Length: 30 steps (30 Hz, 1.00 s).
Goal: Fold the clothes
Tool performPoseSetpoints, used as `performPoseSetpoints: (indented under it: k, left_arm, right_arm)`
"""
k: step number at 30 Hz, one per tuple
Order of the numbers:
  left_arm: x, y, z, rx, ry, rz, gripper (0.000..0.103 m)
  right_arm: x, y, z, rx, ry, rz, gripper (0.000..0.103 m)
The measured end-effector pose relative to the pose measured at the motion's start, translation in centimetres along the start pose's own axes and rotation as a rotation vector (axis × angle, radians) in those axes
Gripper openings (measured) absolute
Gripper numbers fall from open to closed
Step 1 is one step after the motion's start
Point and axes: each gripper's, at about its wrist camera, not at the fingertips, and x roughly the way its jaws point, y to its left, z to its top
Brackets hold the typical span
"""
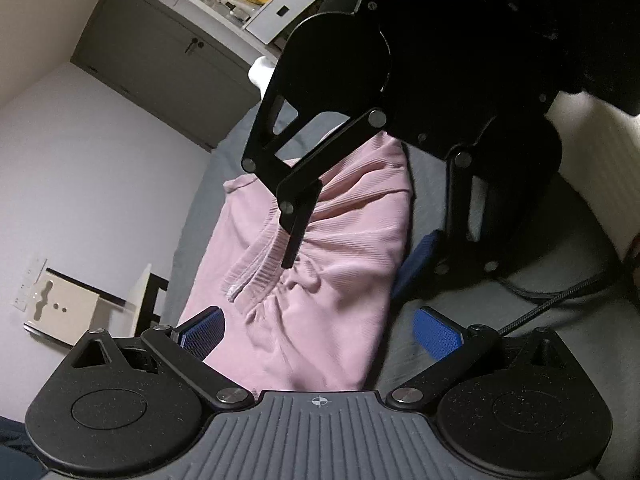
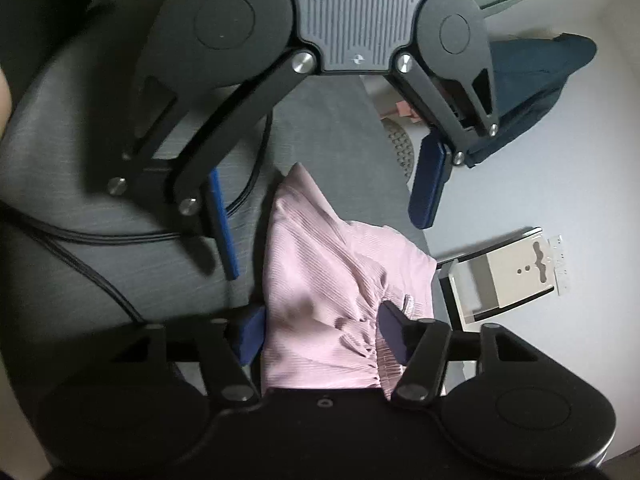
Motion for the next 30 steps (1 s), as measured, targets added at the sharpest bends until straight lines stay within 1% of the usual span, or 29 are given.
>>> performPoseSetpoints:
  k: [1, 3, 5, 8, 12, 15, 18, 21, 24, 26, 27, 28, 30]
  left_arm:
    - [0.0, 0.0, 0.0, -0.002, 0.001, -0.005, 0.101]
    - [0.1, -0.1, 0.0, -0.003, 0.0, -0.01, 0.101]
    - [0.1, -0.2, -0.1, -0.003, 0.0, -0.014, 0.101]
    - [0.3, -0.6, -0.1, 0.022, 0.005, -0.015, 0.101]
    - [0.6, -1.2, -0.2, 0.062, 0.012, -0.011, 0.101]
    - [1.2, -1.3, -0.2, 0.074, 0.021, 0.016, 0.101]
    - [1.7, -1.3, 0.0, 0.078, 0.035, 0.037, 0.101]
    - [2.1, -1.3, 0.0, 0.081, 0.044, 0.048, 0.101]
    - [2.3, -1.2, 0.1, 0.071, 0.045, 0.055, 0.1]
    - [2.5, -1.0, 0.1, 0.059, 0.05, 0.055, 0.094]
    - [2.6, -0.9, 0.1, 0.052, 0.053, 0.056, 0.087]
    - [2.8, -0.9, 0.1, 0.052, 0.065, 0.058, 0.073]
    - [3.2, -0.9, 0.0, 0.052, 0.089, 0.062, 0.061]
  right_arm:
    - [0.1, 0.0, 0.0, 0.0, 0.001, -0.002, 0.043]
    - [0.2, -0.3, 0.0, 0.016, 0.003, 0.009, 0.032]
    - [0.2, -1.0, 0.0, 0.048, -0.002, 0.021, 0.031]
    - [-0.1, -2.0, 0.0, 0.107, -0.018, 0.029, 0.031]
    - [-0.2, -4.3, -0.2, 0.24, -0.029, 0.068, 0.028]
    - [-0.2, -6.1, -0.6, 0.346, -0.038, 0.091, 0.027]
    - [-0.2, -7.2, -1.2, 0.416, -0.036, 0.104, 0.027]
    - [-0.1, -8.1, -1.7, 0.466, -0.036, 0.113, 0.027]
    - [-0.3, -8.5, -2.2, 0.49, -0.036, 0.115, 0.027]
    - [-0.3, -8.6, -2.3, 0.496, -0.037, 0.113, 0.027]
    - [-0.2, -8.7, -2.4, 0.497, -0.036, 0.114, 0.027]
    - [-0.3, -8.7, -2.5, 0.499, -0.036, 0.114, 0.027]
    - [-0.3, -8.7, -2.5, 0.5, -0.037, 0.114, 0.027]
